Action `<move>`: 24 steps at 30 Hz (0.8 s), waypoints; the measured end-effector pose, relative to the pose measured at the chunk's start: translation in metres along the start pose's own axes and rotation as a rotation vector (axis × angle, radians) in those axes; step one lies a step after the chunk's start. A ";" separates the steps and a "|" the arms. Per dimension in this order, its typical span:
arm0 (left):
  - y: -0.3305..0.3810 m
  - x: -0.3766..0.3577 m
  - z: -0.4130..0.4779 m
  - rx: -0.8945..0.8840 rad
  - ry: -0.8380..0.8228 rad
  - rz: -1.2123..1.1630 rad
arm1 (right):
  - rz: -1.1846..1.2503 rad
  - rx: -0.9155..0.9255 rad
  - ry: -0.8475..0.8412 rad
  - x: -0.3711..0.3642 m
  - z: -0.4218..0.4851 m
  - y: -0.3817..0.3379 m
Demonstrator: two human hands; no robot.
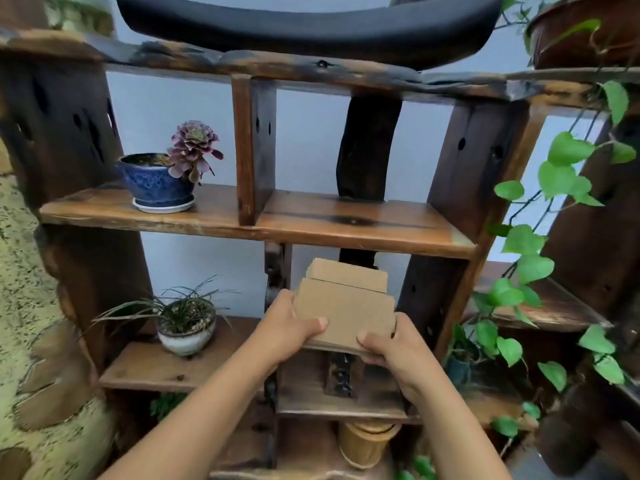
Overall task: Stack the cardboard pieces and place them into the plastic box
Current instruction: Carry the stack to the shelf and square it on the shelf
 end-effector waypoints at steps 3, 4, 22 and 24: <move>-0.037 -0.033 -0.031 0.044 -0.032 0.011 | 0.005 -0.013 -0.022 0.012 -0.043 0.044; -0.047 -0.043 -0.040 0.066 -0.047 0.018 | -0.029 -0.008 -0.042 0.017 -0.054 0.053; -0.119 -0.238 -0.130 0.174 -0.444 0.094 | -0.094 -0.342 0.188 0.103 -0.247 0.178; -0.125 -0.242 -0.129 0.189 -0.492 0.078 | -0.139 -0.393 0.241 0.102 -0.254 0.184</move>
Point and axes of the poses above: each hand's wrist, its own z-axis towards the middle knuckle, its own x-axis out of the back of the hand, y = z × x, the point moved 1 cm from there along z, towards the middle knuckle, and after that the axes turned 10 degrees about -y, right-handed, at the moved point
